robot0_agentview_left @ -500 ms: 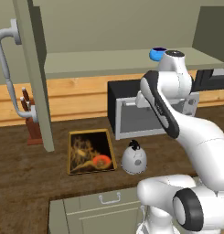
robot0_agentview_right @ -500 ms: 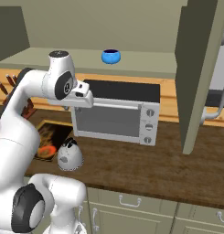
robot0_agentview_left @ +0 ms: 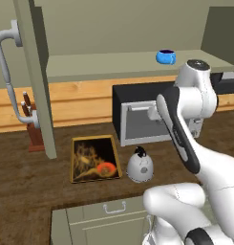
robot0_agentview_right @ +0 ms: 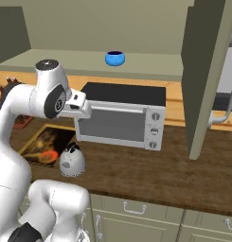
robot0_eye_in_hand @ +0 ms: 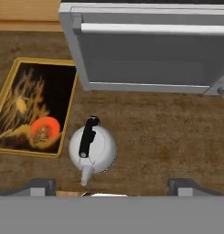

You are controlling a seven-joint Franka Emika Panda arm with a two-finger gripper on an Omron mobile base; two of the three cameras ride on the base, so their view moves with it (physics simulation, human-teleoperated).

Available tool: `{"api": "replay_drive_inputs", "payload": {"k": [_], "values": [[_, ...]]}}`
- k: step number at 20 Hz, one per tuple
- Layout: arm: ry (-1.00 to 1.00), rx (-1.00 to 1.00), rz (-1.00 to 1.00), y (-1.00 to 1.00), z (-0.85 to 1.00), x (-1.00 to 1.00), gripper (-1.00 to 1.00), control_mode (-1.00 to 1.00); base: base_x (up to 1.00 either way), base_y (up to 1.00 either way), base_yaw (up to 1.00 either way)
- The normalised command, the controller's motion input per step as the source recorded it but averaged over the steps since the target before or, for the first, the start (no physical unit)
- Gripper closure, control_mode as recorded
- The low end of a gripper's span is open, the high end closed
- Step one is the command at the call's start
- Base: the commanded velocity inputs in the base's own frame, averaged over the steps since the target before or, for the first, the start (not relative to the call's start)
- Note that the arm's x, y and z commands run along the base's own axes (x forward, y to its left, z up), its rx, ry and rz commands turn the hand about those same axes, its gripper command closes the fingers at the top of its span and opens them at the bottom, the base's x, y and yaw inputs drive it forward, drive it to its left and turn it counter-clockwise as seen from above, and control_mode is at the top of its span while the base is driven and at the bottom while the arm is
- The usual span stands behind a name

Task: Pick the kettle from the counter and place it on the tray. Then pick the mug from the cabinet and place it on the tray. Then close the cabinet doors.

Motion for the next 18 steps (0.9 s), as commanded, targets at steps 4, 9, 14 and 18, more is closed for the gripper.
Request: {"api": "replay_drive_inputs", "payload": {"k": [4, 9, 14, 18], "values": [[-0.08, 0.00, -0.18, 0.11, -0.51, -0.86, -1.00, -1.00, 0.00, 0.00, 0.00], [0.14, 0.00, -0.19, 0.24, -0.43, -0.20, -1.00, -1.00, 0.00, 0.00, 0.00], [0.12, 0.01, -0.01, 0.11, -0.32, 0.26, -1.00, -1.00, 0.00, 0.00, 0.00], [0.04, 0.01, 0.00, 0.00, -0.21, 0.33, -1.00, -1.00, 0.00, 0.00, 0.00]]}}
